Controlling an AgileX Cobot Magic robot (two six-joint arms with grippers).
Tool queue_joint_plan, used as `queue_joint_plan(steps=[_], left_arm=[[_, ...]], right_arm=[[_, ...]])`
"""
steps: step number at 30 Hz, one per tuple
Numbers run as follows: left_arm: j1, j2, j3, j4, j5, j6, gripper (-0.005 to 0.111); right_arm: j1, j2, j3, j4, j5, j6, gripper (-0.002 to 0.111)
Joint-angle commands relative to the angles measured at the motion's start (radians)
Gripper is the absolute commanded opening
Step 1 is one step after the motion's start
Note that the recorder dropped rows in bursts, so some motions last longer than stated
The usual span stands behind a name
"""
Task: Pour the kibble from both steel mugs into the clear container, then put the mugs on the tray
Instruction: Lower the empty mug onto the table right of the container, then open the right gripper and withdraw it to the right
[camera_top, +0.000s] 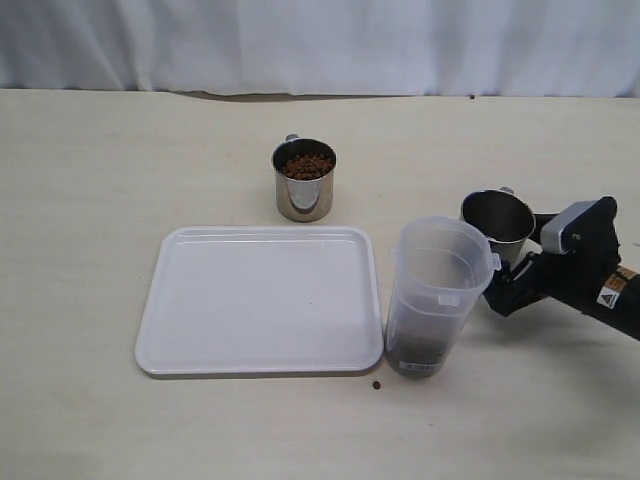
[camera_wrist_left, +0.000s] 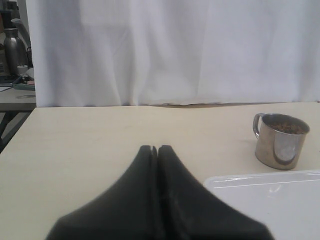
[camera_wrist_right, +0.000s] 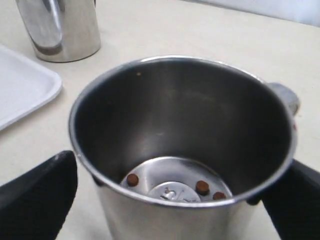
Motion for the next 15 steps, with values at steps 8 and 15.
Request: queue_joint_plan(steps=[8, 15], left_arm=[[0.004, -0.004, 0.003, 0.0, -0.016, 0.003, 0.0], [0.004, -0.004, 0.003, 0.0, -0.016, 0.003, 0.0]], right_arm=[[-0.002, -0.116, 0.123, 0.192, -0.007, -0.111, 0.105], [-0.002, -0.155, 0.208, 0.219, -0.007, -0.245, 0.105]])
